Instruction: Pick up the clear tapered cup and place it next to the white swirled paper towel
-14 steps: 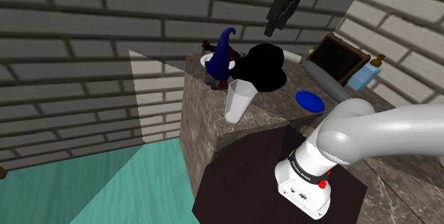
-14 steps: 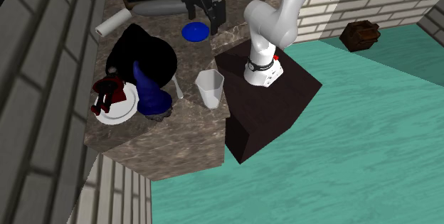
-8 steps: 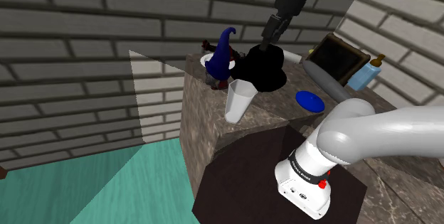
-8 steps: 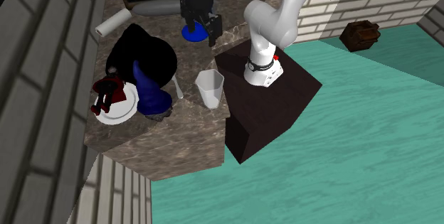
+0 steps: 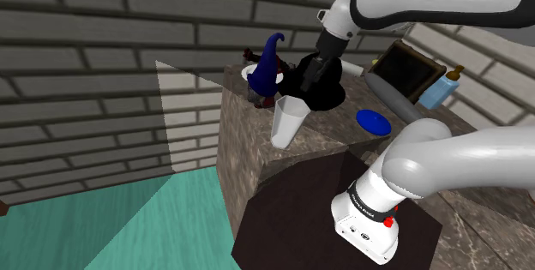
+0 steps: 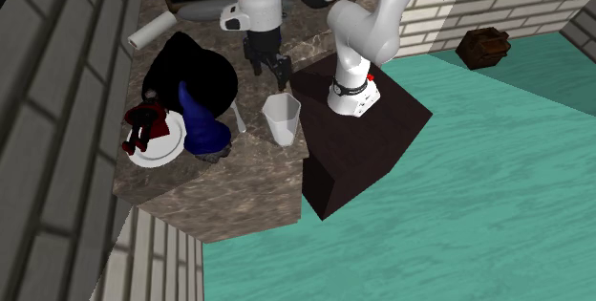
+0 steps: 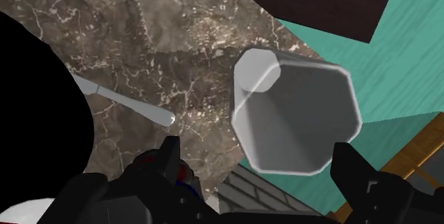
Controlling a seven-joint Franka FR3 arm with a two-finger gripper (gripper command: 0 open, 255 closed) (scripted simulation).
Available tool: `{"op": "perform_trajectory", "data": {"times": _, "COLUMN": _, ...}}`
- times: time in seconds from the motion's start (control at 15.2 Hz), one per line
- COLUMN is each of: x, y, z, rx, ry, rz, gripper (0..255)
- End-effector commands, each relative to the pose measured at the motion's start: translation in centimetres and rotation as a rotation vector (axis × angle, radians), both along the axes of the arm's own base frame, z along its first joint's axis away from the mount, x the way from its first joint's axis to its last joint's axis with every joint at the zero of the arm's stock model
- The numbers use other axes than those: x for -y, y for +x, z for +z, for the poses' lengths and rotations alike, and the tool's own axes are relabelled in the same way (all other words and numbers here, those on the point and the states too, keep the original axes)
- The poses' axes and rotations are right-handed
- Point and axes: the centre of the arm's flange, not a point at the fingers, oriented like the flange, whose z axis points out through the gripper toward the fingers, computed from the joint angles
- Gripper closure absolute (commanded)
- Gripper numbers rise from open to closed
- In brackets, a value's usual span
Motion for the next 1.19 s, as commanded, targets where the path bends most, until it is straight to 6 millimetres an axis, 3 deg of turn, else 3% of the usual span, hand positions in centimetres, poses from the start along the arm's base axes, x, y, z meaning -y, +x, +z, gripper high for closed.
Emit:
{"op": "perform_trajectory", "data": {"times": 0.0, "x": 0.6, "y": 0.3, "z": -2.8, "rx": 0.003, "ry": 0.019, "rz": 0.009, "gripper": 0}}
{"op": "perform_trajectory", "data": {"times": 0.13, "x": 1.0, "y": 0.5, "z": -5.3, "rx": 0.003, "ry": 0.037, "rz": 0.017, "gripper": 0}}
{"op": "perform_trajectory", "data": {"times": 0.59, "x": 0.5, "y": 0.7, "z": -9.0, "rx": 0.003, "ry": 0.037, "rz": 0.017, "gripper": 0}}
{"op": "perform_trajectory", "data": {"times": 1.12, "x": 0.4, "y": 0.7, "z": -9.3, "rx": 0.003, "ry": 0.037, "rz": 0.017, "gripper": 0}}
